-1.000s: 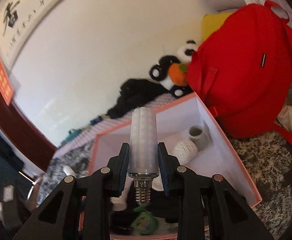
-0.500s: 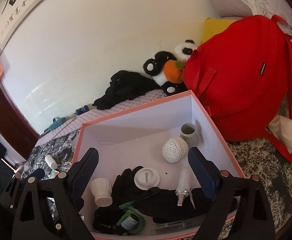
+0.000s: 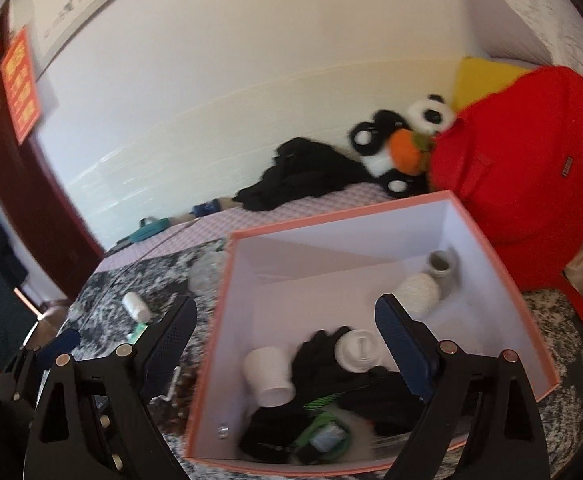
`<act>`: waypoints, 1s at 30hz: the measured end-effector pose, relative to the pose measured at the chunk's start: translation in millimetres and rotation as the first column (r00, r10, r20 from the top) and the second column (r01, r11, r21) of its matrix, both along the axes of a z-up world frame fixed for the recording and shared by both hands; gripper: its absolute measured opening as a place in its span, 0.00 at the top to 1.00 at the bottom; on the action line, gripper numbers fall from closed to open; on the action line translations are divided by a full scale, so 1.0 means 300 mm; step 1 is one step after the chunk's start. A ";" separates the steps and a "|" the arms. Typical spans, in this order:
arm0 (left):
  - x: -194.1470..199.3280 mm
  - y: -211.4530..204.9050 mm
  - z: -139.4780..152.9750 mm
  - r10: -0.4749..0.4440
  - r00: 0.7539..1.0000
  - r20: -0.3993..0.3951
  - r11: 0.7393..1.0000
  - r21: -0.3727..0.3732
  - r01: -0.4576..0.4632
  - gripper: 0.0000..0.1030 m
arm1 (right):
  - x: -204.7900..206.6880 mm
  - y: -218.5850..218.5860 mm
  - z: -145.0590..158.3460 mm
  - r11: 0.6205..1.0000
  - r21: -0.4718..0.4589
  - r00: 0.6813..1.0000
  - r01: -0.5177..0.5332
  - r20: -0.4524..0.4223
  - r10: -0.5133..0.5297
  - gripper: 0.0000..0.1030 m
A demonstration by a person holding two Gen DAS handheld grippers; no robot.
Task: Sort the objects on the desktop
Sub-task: 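Grasp the battery card with the left tool while the right tool grasps the bead bracelet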
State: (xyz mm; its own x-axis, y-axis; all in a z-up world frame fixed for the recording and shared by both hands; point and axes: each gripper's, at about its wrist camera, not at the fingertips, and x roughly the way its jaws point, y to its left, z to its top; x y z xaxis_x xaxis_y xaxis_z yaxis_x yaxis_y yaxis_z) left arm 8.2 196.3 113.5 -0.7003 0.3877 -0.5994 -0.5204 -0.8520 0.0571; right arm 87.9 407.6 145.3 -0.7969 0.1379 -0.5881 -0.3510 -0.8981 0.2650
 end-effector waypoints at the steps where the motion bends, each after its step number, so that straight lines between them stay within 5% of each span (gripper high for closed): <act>1: -0.011 -0.042 0.004 0.021 1.000 0.007 1.000 0.006 -0.021 0.02 | -0.011 -0.030 0.004 1.000 0.006 1.000 -0.015 -0.001 0.015 0.10; 9: -0.093 -0.392 0.001 0.200 0.978 0.059 0.978 0.044 -0.203 0.02 | -0.116 -0.261 -0.032 0.991 0.009 0.991 -0.135 0.012 0.135 0.10; 16: -0.180 -0.635 -0.106 0.308 0.935 0.177 0.945 0.055 -0.322 0.02 | -0.220 -0.445 -0.112 0.970 -0.015 0.969 -0.241 0.051 0.241 0.10; 24: -0.298 -0.699 -0.317 0.379 0.881 0.282 0.924 -0.058 -0.379 0.02 | -0.395 -0.590 -0.377 0.946 -0.047 0.905 -0.321 0.277 0.321 0.10; 30: -0.376 -0.657 -0.469 0.363 0.840 0.403 0.930 -0.104 -0.352 0.02 | -0.439 -0.619 -0.535 0.935 0.015 0.859 -0.354 0.401 0.319 0.10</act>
